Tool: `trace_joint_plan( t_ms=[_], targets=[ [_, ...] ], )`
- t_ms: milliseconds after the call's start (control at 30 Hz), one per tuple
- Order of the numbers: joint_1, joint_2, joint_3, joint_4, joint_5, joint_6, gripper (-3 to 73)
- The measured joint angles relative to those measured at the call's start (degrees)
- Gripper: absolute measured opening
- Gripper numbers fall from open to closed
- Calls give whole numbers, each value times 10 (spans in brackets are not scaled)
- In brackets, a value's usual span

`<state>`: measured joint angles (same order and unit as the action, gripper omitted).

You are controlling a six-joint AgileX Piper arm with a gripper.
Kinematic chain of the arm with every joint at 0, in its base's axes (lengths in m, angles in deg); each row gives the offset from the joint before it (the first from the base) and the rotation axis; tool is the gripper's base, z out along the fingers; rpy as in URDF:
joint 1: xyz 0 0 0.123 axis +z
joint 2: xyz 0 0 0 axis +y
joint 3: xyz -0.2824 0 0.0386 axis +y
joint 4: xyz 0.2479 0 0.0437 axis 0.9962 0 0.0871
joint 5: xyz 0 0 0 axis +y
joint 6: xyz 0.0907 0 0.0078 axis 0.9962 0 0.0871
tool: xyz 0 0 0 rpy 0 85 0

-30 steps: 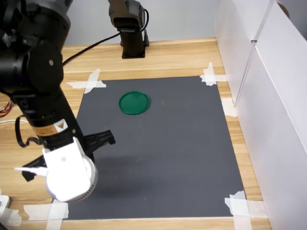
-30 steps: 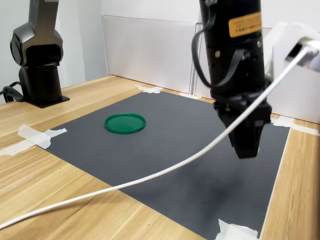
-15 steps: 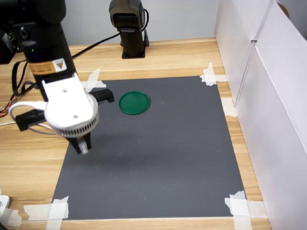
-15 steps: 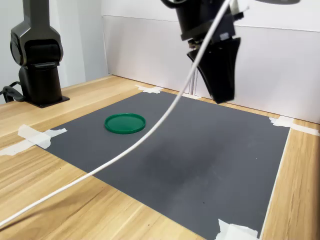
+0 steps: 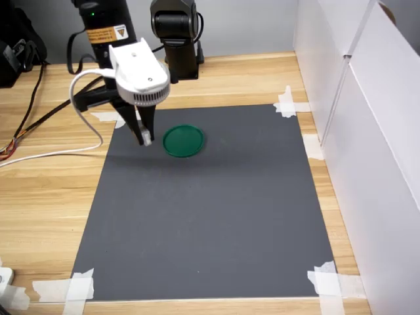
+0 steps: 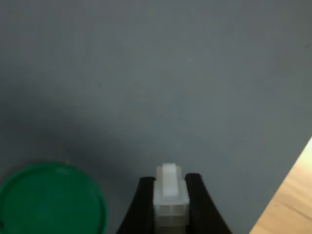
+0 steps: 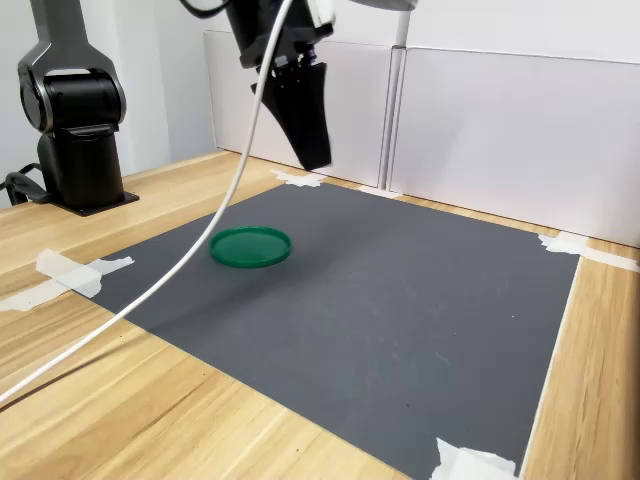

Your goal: Grasp a white terminal and put it in the green lid.

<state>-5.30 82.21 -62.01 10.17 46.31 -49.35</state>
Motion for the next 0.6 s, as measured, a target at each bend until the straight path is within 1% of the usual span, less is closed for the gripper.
trace_joint_plan(
  t_ms=[200,400,600],
  targets=[
    [44,-51,74,-13,-13,2,91],
    [47,-94,166,-31,-38,0,91],
    [47,-121,232,-34,-62,-13,91]
  ],
)
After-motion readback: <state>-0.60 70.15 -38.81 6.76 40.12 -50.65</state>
